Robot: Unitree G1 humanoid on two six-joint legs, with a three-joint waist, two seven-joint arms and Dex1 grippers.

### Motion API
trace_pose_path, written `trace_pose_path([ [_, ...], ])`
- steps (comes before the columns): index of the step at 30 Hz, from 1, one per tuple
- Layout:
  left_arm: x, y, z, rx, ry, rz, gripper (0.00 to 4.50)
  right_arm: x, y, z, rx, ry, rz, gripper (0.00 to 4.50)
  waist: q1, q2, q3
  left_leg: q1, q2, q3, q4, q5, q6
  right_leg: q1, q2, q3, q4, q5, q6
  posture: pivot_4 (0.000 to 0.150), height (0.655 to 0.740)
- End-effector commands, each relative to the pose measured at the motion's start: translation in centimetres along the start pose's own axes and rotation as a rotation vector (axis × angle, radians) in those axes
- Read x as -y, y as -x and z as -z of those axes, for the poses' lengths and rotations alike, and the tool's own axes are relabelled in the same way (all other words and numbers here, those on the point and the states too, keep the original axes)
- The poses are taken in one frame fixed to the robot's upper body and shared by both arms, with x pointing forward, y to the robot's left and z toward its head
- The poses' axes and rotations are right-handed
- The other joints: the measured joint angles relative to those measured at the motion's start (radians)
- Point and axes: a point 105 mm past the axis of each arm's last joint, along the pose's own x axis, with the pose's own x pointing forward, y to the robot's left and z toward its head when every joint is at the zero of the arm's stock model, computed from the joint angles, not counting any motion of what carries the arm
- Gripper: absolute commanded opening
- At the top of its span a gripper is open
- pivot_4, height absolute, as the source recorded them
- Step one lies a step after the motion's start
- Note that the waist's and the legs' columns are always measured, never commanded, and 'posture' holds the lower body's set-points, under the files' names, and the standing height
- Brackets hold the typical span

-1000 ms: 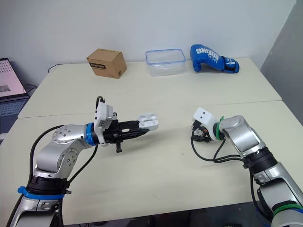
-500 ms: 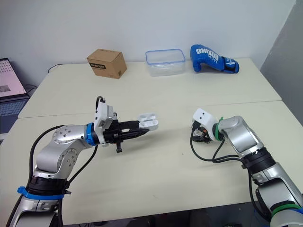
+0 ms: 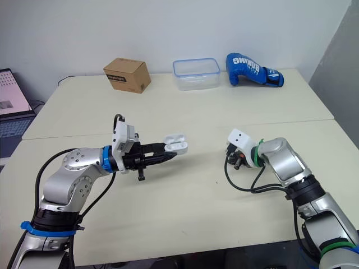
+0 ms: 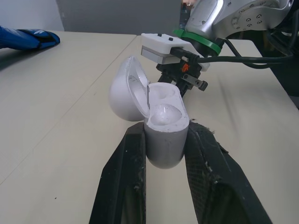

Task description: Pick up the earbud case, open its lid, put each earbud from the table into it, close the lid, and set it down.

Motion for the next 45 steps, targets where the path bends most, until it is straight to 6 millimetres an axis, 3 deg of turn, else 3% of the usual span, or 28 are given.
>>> trace_pose_path([
  [1, 0.3, -0.1, -1.1, 0.015, -0.056, 0.016, 0.78, 0.6, 0.5, 0.7, -0.038, 0.007, 0.024, 0.53, 0.001, 0.0, 0.0, 0.0, 0.0, 0.0, 0.0, 0.0, 0.0, 0.0, 0.0, 0.0, 0.0, 0.0, 0.0, 0.15, 0.7307],
  [8, 0.4, -0.2, -1.0, 0.012, -0.057, 0.019, 0.78, 0.4, 1.0, 0.6, -0.035, 0.084, -0.02, 0.42, 0.002, 0.0, 0.0, 0.0, 0.0, 0.0, 0.0, 0.0, 0.0, 0.0, 0.0, 0.0, 0.0, 0.0, 0.0, 0.15, 0.7307],
  [19, 0.4, -0.3, -1.0, 0.011, -0.062, 0.027, 0.78, -1.6, 5.2, 2.5, -0.039, 0.398, -0.306, 0.42, 0.0, 0.0, 0.0, 0.0, 0.0, 0.001, 0.0, 0.0, 0.0, 0.0, 0.0, 0.0, -0.001, 0.0, 0.0, 0.15, 0.7307],
  [32, 0.6, -0.3, -0.9, 0.009, -0.064, 0.024, 0.78, -2.0, 5.9, 4.7, -0.086, 0.534, -0.416, 0.42, 0.001, 0.0, 0.0, 0.0, 0.0, 0.001, 0.0, 0.0, 0.0, 0.0, 0.0, 0.0, -0.001, 0.0, 0.0, 0.15, 0.7307],
  [41, 0.4, -0.3, -0.9, 0.01, -0.066, 0.023, 0.78, -1.9, 6.0, 5.5, -0.191, 0.561, -0.418, 3.51, 0.002, 0.0, 0.0, 0.0, 0.0, 0.001, 0.0, 0.0, 0.0, 0.0, 0.0, 0.0, -0.001, 0.0, 0.0, 0.15, 0.7307],
  [45, 0.4, -0.4, -0.9, 0.011, -0.066, 0.023, 0.78, -1.8, 6.0, 5.2, -0.252, 0.56, -0.39, 3.51, 0.002, 0.0, 0.0, 0.0, 0.0, 0.001, 0.0, 0.0, 0.0, 0.0, 0.0, 0.0, -0.001, 0.0, 0.0, 0.15, 0.7307],
])
